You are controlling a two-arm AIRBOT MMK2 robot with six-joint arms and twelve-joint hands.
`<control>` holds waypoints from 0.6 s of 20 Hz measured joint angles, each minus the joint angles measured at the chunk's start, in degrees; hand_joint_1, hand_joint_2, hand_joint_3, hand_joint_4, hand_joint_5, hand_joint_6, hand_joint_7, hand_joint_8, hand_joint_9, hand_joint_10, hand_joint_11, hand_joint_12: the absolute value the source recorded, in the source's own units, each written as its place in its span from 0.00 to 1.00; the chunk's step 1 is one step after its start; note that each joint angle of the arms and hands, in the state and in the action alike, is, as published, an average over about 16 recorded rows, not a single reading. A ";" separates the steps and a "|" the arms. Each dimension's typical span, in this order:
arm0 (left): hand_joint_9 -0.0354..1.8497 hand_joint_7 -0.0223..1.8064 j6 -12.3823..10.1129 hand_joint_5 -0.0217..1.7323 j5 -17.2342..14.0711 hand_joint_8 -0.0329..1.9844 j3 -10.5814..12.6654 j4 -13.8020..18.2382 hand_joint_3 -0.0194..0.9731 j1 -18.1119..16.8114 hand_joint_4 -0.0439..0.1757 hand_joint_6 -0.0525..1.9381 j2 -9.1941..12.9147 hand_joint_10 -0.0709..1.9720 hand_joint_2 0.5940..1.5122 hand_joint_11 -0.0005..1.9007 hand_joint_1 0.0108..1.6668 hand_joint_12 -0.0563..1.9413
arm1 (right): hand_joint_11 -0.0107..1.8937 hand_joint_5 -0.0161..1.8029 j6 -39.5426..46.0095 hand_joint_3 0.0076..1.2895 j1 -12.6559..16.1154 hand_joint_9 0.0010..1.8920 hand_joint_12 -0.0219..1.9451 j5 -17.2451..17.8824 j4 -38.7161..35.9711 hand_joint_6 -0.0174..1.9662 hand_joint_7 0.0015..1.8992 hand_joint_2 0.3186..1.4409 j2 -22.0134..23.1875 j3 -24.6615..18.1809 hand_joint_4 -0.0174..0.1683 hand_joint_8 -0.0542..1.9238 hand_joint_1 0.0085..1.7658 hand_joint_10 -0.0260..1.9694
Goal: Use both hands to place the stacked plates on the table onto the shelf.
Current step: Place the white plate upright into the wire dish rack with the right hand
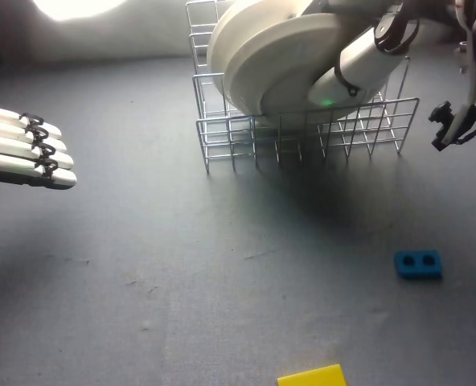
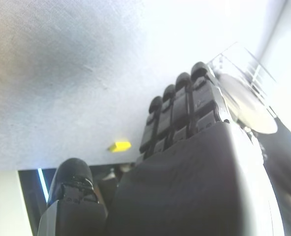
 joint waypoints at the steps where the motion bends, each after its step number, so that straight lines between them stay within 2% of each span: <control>1: 0.03 0.02 0.00 0.02 -0.01 0.02 0.00 0.01 0.04 0.00 0.18 0.04 0.00 0.04 0.59 0.01 0.01 0.03 | 0.48 0.47 0.00 0.01 -0.06 0.53 0.58 0.06 0.00 0.54 0.52 0.62 -0.03 0.07 0.08 0.47 0.74 0.45; 6: 0.03 0.02 0.00 0.02 -0.02 0.02 -0.03 0.04 0.03 0.00 0.18 0.04 0.00 0.04 0.60 0.01 0.01 0.03 | 0.49 0.47 -0.01 0.01 -0.04 0.54 0.59 -0.06 -0.02 0.54 0.51 0.62 -0.20 0.39 0.08 0.47 0.74 0.42; 10: 0.03 0.02 0.00 0.03 -0.03 0.02 -0.05 0.05 0.03 0.01 0.19 0.04 0.00 0.04 0.60 0.01 0.01 0.03 | 0.50 0.48 -0.01 0.01 0.33 0.54 0.58 -0.68 -0.09 0.57 0.52 0.62 -0.25 0.57 0.09 0.51 0.75 0.50; 12: 0.03 0.03 0.00 0.03 -0.04 0.02 -0.05 0.05 0.03 0.01 0.19 0.04 0.00 0.04 0.61 0.01 0.01 0.03 | 0.49 0.48 0.02 0.01 0.60 0.54 0.57 -1.02 -0.12 0.58 0.51 0.62 -0.21 0.59 0.09 0.50 0.74 0.45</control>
